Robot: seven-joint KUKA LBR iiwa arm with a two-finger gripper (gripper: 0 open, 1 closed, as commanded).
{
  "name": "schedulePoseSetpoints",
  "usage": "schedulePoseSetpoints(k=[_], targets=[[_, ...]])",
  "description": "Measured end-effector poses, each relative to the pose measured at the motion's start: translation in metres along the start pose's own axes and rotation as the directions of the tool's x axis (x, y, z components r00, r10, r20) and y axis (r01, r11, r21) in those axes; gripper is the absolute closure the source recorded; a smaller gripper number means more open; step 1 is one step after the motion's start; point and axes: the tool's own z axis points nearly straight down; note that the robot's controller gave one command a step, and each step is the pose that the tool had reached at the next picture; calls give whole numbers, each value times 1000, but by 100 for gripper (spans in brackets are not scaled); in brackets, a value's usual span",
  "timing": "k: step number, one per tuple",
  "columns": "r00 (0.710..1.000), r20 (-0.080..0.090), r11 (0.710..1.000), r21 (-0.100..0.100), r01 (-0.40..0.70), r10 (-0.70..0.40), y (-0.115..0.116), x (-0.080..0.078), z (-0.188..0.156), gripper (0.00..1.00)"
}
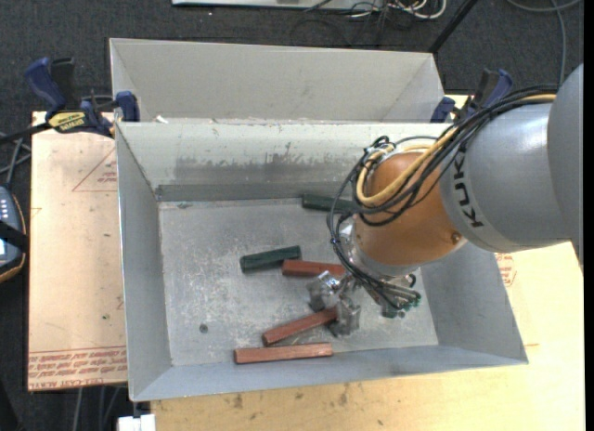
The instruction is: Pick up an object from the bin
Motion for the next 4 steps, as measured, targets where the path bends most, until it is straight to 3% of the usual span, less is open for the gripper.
schedulePoseSetpoints(k=[1, 2, 3, 4], targets=[[1000, 0, 1000, 0, 0, 0, 0, 0, 0, 100], [1000, -9, 1000, -5, 3, -3, 0, 8, -41, 100], [1000, -1, 1000, 0, 27, -27, -6, 7, -84, 100], [985, 0, 985, 3, 171, -171, 28, -18, -71, 100]])
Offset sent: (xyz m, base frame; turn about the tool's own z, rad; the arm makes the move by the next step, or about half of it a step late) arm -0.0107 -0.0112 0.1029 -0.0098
